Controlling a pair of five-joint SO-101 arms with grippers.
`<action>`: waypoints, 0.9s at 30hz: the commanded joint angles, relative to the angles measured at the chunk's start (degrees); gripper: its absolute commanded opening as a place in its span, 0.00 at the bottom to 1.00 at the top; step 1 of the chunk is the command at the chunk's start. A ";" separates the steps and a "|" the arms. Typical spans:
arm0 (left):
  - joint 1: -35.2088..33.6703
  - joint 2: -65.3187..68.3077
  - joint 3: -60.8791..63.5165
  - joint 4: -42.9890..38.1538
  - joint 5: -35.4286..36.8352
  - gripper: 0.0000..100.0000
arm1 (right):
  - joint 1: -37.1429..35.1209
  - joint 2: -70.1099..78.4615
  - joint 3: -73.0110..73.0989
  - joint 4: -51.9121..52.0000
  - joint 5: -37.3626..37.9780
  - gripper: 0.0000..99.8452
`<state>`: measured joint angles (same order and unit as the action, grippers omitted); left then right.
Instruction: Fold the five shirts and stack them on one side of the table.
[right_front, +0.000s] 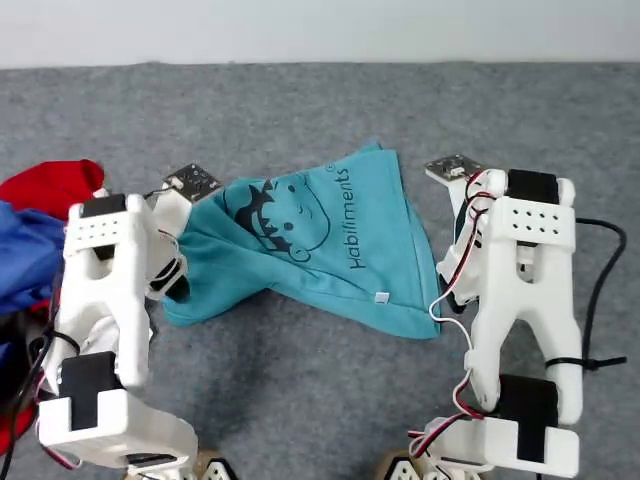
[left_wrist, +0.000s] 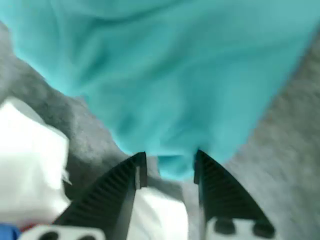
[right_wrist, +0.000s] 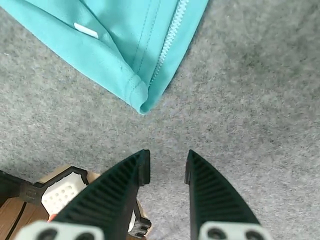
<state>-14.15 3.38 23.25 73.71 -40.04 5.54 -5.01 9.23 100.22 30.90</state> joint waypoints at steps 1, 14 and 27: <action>-0.35 -3.16 0.66 -9.41 2.37 0.16 | 0.57 -3.12 -2.73 1.89 -0.62 0.13; -0.70 8.26 -11.38 -8.62 6.68 0.16 | 0.57 -3.12 -2.73 1.98 -3.34 0.13; -1.49 -4.22 -19.82 22.33 0.97 0.16 | 0.40 -3.12 -2.73 1.89 -3.34 0.13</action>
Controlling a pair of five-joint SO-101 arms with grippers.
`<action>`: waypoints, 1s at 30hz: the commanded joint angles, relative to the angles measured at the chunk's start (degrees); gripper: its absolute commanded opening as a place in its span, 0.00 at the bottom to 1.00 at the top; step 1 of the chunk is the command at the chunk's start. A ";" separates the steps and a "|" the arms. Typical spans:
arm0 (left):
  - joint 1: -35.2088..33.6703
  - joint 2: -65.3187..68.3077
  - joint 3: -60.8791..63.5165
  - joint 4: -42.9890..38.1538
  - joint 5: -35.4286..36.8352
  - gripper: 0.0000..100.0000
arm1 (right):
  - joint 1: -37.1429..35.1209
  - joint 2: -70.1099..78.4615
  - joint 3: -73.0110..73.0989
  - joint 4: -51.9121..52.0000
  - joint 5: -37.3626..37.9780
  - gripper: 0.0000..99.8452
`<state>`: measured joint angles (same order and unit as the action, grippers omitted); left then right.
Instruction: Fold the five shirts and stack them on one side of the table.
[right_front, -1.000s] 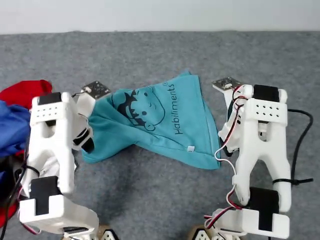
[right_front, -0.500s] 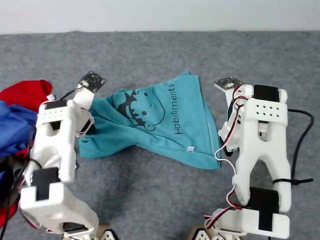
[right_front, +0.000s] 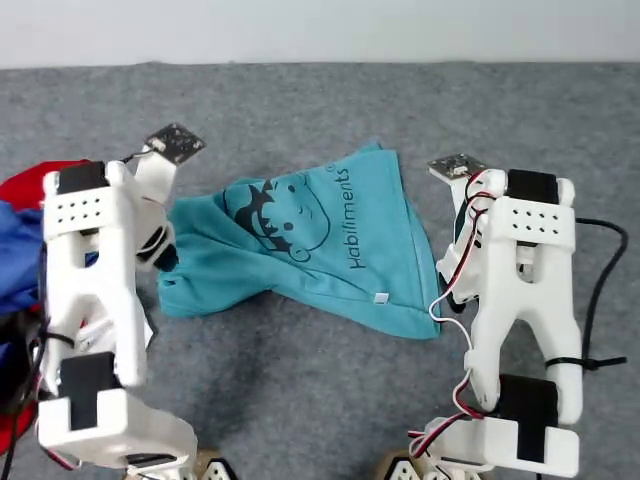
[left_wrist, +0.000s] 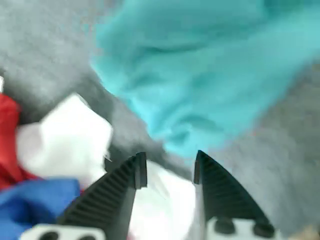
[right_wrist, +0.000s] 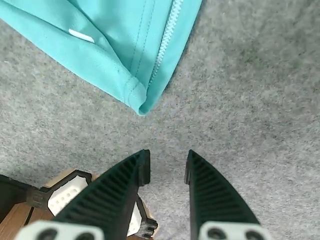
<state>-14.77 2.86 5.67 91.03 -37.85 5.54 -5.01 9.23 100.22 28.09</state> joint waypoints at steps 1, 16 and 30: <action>-1.85 -3.34 -2.24 5.45 -1.32 0.16 | 0.40 -3.03 -2.73 1.80 -0.53 0.13; -3.69 16.79 1.80 -8.88 1.67 0.23 | 0.48 -3.03 -2.73 1.80 -0.53 0.13; 0.70 23.12 -0.48 -7.74 7.38 0.04 | 0.48 -2.95 -2.73 1.80 -0.53 0.12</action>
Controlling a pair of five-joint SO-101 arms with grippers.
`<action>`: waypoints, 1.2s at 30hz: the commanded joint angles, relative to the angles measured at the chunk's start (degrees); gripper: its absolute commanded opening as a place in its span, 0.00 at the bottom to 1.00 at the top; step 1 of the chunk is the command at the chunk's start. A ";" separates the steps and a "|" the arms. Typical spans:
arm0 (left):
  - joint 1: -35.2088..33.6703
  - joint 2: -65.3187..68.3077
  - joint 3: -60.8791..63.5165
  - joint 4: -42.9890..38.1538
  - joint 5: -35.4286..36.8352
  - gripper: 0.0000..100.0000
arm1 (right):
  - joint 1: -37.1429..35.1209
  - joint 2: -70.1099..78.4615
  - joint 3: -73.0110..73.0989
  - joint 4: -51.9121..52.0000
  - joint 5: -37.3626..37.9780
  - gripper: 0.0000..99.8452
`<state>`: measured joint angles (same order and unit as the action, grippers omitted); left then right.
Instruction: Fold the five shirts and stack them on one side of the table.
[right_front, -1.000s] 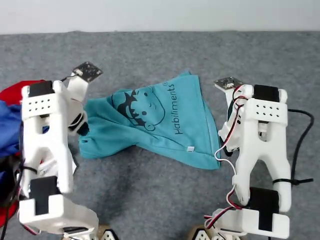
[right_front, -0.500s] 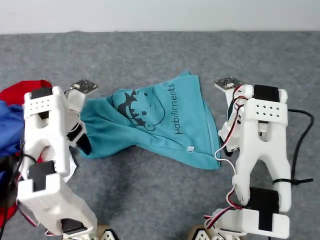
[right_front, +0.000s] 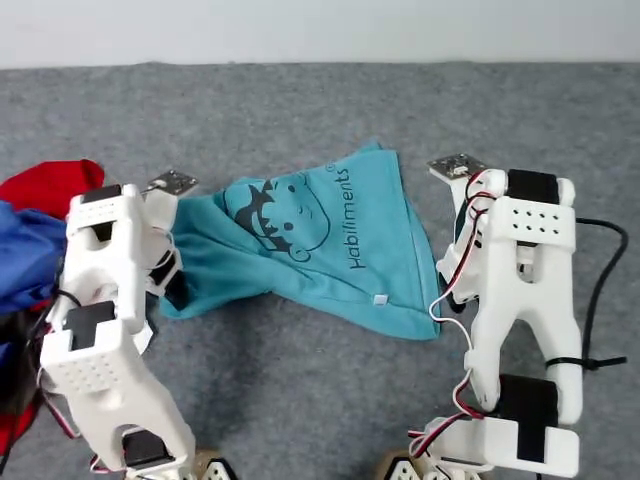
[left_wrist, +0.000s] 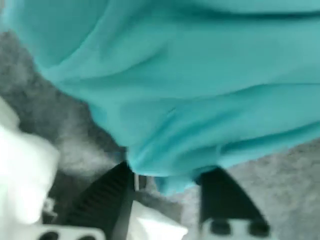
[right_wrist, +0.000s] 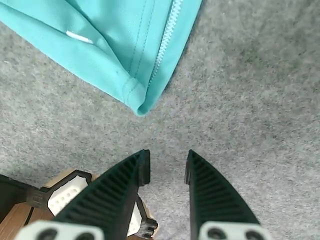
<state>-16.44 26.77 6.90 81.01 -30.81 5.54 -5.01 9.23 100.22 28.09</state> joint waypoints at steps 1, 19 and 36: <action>3.52 -2.02 -1.98 3.96 0.35 0.03 | 0.48 -3.03 -2.73 1.80 -0.53 0.12; 13.54 -47.74 2.68 19.60 7.38 0.01 | 0.48 -3.74 -2.99 1.98 -0.44 0.06; 0.62 -59.25 25.80 15.56 13.01 0.02 | -12.53 3.38 -2.81 -0.04 0.00 0.12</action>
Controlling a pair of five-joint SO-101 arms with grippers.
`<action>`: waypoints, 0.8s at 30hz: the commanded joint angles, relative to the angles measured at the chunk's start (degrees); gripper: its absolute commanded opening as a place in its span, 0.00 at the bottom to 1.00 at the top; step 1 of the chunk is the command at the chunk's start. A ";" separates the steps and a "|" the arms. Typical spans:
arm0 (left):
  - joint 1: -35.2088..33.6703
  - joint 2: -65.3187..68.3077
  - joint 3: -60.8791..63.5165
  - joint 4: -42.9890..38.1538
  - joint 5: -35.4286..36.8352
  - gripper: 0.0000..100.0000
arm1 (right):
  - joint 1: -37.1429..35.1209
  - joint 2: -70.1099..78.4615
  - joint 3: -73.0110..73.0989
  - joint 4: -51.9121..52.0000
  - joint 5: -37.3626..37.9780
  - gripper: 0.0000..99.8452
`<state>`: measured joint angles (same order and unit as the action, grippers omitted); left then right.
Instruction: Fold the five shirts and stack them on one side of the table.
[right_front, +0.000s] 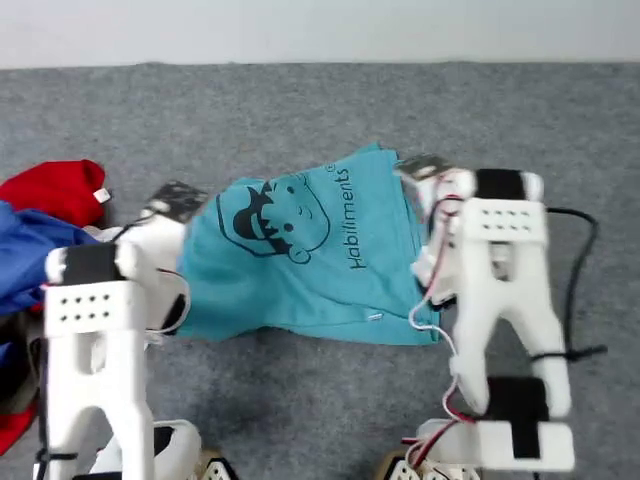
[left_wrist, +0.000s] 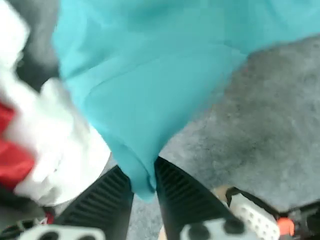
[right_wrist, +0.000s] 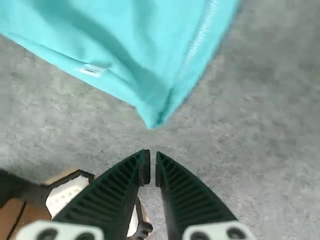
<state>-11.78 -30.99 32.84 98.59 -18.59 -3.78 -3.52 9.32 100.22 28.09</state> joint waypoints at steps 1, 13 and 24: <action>-5.01 -1.49 -0.13 -2.29 0.79 0.02 | -4.35 3.03 -2.90 -0.75 0.00 0.15; -6.24 -1.49 -0.04 -3.08 0.70 0.02 | -10.86 16.31 -3.08 -6.46 3.60 0.19; -6.07 -1.41 0.92 -4.66 0.70 0.02 | -10.95 22.73 -3.08 -9.54 3.60 0.19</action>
<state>-17.76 -30.99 33.45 95.96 -18.24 -14.24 19.16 9.23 91.52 31.08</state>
